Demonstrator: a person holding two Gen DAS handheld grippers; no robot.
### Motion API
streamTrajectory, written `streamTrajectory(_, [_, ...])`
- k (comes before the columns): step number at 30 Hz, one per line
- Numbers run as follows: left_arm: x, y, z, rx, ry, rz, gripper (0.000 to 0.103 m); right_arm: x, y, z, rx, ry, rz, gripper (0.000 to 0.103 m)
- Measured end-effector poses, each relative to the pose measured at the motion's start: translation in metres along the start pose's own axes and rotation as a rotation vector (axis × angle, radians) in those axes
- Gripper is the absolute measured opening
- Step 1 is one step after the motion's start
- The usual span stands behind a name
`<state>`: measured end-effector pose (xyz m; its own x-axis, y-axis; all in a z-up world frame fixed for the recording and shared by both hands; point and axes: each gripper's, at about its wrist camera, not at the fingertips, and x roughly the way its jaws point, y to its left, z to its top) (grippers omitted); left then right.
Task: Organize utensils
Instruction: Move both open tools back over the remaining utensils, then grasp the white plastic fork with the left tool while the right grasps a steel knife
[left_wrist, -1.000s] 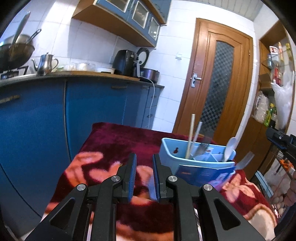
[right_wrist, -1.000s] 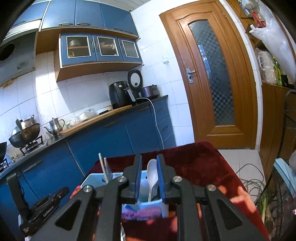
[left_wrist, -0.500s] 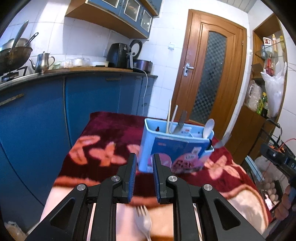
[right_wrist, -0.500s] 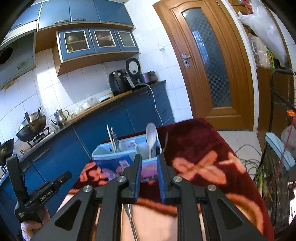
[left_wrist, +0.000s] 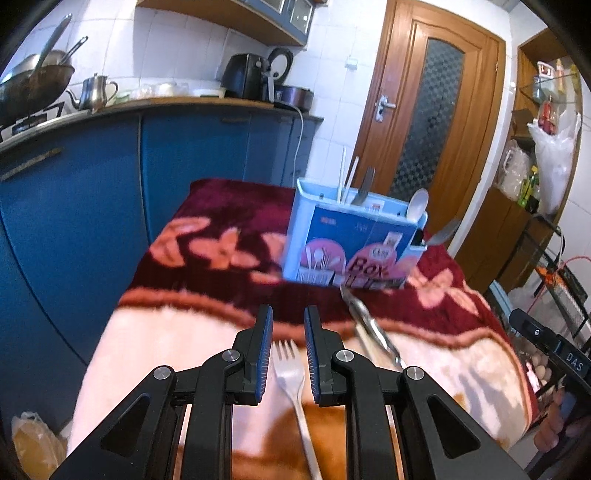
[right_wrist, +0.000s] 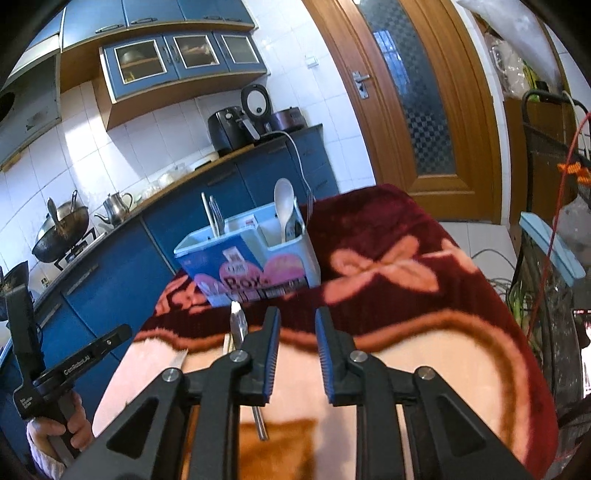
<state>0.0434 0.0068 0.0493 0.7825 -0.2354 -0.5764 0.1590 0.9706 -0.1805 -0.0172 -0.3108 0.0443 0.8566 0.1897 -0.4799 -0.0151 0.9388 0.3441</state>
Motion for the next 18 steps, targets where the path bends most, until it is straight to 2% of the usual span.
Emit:
streamTrajectory(11, [0.016,-0.005,-0.024,0.005,0.13,0.002,0.018,0.006,-0.016,-0.025,0.02,0.081,-0.006,0.023])
streamTrajectory(18, [0.028,-0.008,-0.033,0.001,0.216,0.001,0.018,0.008,-0.025,-0.031,0.039,0.1,-0.014,0.026])
